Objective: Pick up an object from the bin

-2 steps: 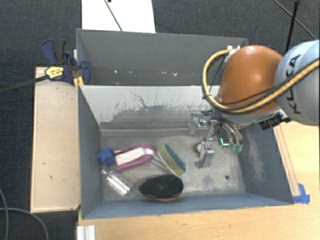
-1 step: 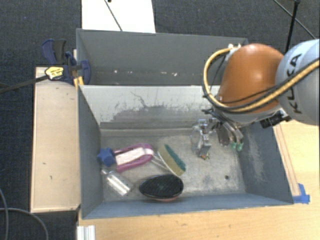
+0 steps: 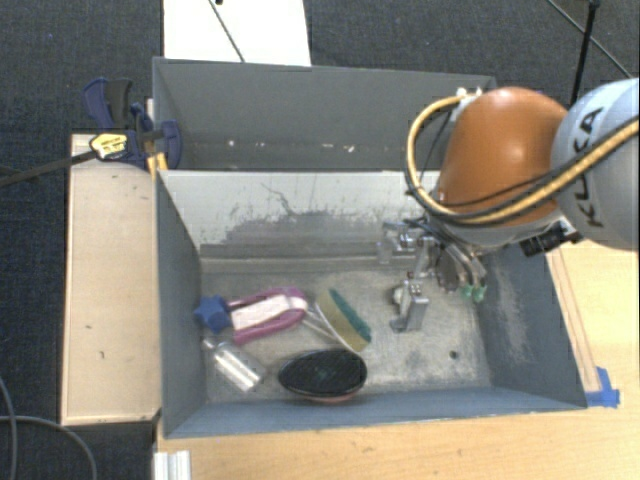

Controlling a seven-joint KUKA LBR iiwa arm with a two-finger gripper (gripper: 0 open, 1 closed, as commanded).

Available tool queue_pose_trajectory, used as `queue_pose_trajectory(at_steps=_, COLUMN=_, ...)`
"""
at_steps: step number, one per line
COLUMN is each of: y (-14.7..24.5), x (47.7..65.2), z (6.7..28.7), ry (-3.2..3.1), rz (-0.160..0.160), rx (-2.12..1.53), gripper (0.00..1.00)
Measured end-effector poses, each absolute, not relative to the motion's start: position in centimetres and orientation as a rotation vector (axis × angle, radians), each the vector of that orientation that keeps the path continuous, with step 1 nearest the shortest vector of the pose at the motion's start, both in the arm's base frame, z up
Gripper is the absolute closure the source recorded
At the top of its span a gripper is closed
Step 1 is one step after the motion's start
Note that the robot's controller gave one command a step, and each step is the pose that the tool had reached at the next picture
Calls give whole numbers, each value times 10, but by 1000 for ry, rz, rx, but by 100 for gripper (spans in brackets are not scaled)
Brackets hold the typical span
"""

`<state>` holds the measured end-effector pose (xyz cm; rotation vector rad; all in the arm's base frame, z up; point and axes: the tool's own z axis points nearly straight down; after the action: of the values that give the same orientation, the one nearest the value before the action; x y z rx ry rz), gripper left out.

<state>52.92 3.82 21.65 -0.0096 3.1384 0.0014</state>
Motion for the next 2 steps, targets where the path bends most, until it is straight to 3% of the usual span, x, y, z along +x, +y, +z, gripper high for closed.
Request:
queue_pose_trajectory(at_steps=1, y=34, x=481, z=158, ry=3148, rz=0, rx=77, gripper=0)
queue_pose_trajectory(at_steps=2, y=52, x=541, z=125, ry=3135, rz=3, rx=124, gripper=0)
